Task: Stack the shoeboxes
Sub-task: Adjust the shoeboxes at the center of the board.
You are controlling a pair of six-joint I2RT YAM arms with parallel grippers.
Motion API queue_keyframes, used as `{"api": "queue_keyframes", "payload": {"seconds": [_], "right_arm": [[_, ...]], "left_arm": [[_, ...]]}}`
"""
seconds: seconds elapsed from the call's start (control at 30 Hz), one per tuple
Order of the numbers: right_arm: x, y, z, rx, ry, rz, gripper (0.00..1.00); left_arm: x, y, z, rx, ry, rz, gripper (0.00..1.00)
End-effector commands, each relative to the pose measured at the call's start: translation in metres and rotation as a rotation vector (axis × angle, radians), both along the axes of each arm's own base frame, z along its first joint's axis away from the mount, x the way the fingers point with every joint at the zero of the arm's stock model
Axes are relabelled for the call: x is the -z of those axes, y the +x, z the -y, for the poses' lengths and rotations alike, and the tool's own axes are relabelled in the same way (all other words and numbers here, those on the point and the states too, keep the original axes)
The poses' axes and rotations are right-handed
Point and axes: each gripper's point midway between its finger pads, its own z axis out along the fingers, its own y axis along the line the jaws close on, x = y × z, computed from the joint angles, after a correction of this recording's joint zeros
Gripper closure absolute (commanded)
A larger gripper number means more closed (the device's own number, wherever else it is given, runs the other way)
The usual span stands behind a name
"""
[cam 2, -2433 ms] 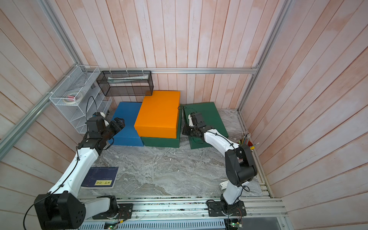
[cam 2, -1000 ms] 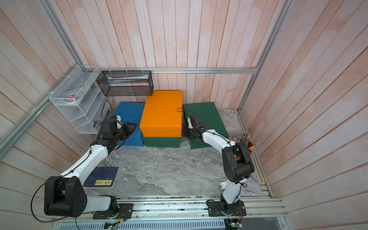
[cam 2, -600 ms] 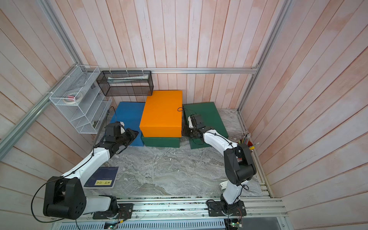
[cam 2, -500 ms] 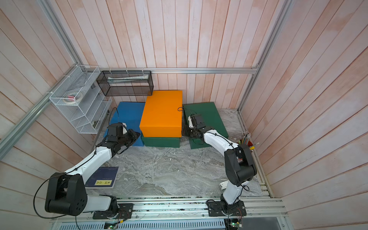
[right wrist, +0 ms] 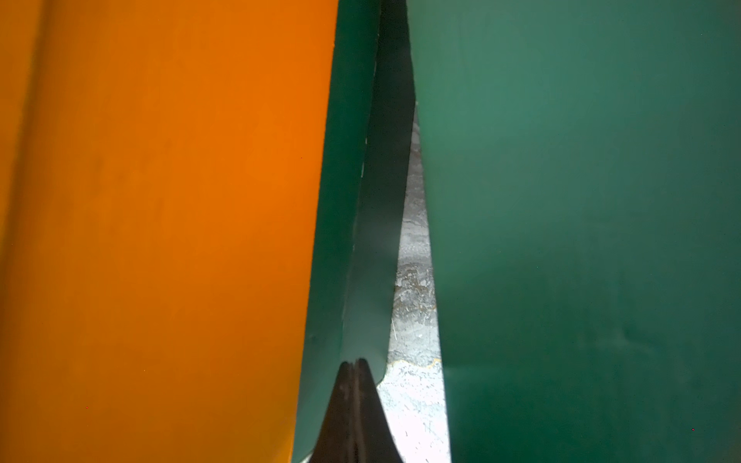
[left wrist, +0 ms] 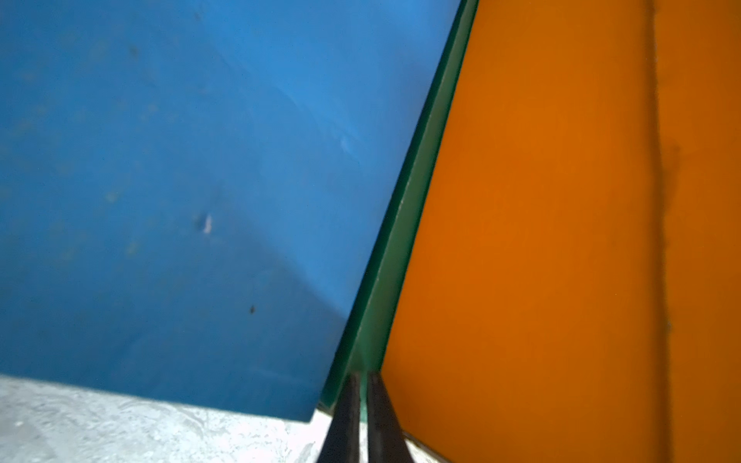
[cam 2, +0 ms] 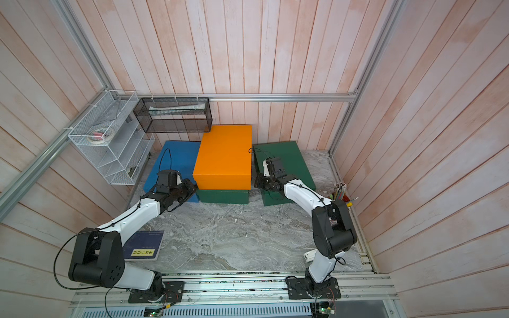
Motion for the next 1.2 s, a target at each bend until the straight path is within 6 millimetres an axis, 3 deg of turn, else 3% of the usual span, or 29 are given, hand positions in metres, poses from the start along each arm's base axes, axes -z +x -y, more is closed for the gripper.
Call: {"api": "queue_keyframes", "payload": {"seconds": [0.0,0.2,0.4,0.53,0.9,1.17], "right_arm": [[-0.005,0.001,0.003,-0.008,0.005,0.015,1.0],[-0.004,0.003,0.002,-0.011,0.011,0.016,1.0],[-0.005,0.004,0.002,-0.014,0.014,0.017,1.0],[-0.006,0.002,0.003,-0.013,0.009,0.02,1.0],[0.0,0.003,0.005,-0.014,0.014,0.013,1.0],[0.01,-0.002,-0.006,-0.047,0.039,-0.014,1.0]], "left_arm": [[0.003,-0.002,-0.018,-0.054,0.102,-0.036,0.9],[-0.003,-0.003,-0.023,-0.067,0.135,-0.032,0.9],[0.005,0.002,0.001,-0.009,0.096,-0.041,0.9],[0.0,0.006,0.018,0.024,0.09,-0.017,0.9],[0.008,0.001,0.018,0.016,0.111,-0.047,0.9],[0.012,-0.006,0.015,0.005,0.111,-0.059,0.9]]}}
